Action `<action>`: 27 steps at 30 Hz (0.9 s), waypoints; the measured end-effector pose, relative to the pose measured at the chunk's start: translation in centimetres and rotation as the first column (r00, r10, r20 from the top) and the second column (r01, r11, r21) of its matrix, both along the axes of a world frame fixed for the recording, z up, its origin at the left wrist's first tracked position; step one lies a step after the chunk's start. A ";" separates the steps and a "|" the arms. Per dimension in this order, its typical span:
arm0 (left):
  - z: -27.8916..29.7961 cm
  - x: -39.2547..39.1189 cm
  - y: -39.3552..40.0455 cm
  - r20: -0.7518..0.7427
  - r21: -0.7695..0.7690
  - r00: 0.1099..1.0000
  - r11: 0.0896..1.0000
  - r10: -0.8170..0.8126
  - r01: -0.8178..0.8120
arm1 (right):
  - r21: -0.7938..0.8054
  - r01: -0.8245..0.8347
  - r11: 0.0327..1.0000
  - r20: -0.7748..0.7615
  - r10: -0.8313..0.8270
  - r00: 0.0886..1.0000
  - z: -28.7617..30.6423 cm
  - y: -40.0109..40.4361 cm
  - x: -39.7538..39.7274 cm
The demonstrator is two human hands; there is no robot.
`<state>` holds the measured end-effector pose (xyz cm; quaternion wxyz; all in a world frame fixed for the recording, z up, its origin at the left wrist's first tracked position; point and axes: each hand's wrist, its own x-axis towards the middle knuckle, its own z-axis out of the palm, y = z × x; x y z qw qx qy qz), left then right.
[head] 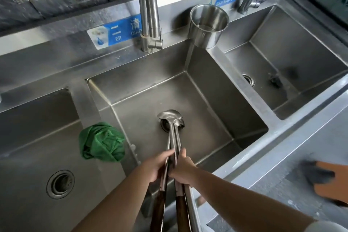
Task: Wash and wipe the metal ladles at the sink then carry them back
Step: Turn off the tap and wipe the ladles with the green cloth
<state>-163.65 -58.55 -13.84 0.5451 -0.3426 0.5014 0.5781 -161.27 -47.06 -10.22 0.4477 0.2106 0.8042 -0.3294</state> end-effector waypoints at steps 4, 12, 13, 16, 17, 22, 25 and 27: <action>-1.3 -0.8 0.6 -0.004 0.107 0.999 0.993 0.051 -0.050 | -0.161 0.183 0.970 0.043 -0.178 0.983 -0.9 0.5 0.6; -3.7 -2.0 0.2 -0.018 0.206 0.991 0.971 0.130 -0.123 | -0.358 0.778 0.516 0.531 -0.573 0.624 -0.8 0.8 0.0; -3.8 -2.1 0.1 -0.009 0.211 0.992 0.970 0.126 -0.121 | -0.340 0.791 0.508 0.562 -0.565 0.604 -1.0 0.6 -0.1; -3.7 -2.1 -0.2 0.014 0.256 0.994 0.961 0.106 -0.106 | -0.316 0.796 0.517 0.577 -0.562 0.593 -1.3 0.3 -0.5; -3.8 -2.2 -0.4 0.020 0.267 0.995 0.959 0.094 -0.096 | -0.315 0.805 0.502 0.582 -0.568 0.582 -1.2 0.2 -0.7; -3.7 -2.8 -0.5 0.053 0.269 0.998 0.962 0.036 -0.049 | -0.339 0.869 0.361 0.639 -0.589 0.494 -1.6 0.2 -0.9; -4.0 -4.5 0.3 -0.016 0.272 1.000 0.962 0.023 -0.018 | -0.374 0.906 0.196 0.693 -0.590 0.414 -1.2 0.7 -1.0; -4.1 -6.0 1.1 0.002 0.298 1.000 0.955 -0.004 0.003 | -0.421 0.895 0.148 0.694 -0.582 0.423 -1.2 1.0 -1.0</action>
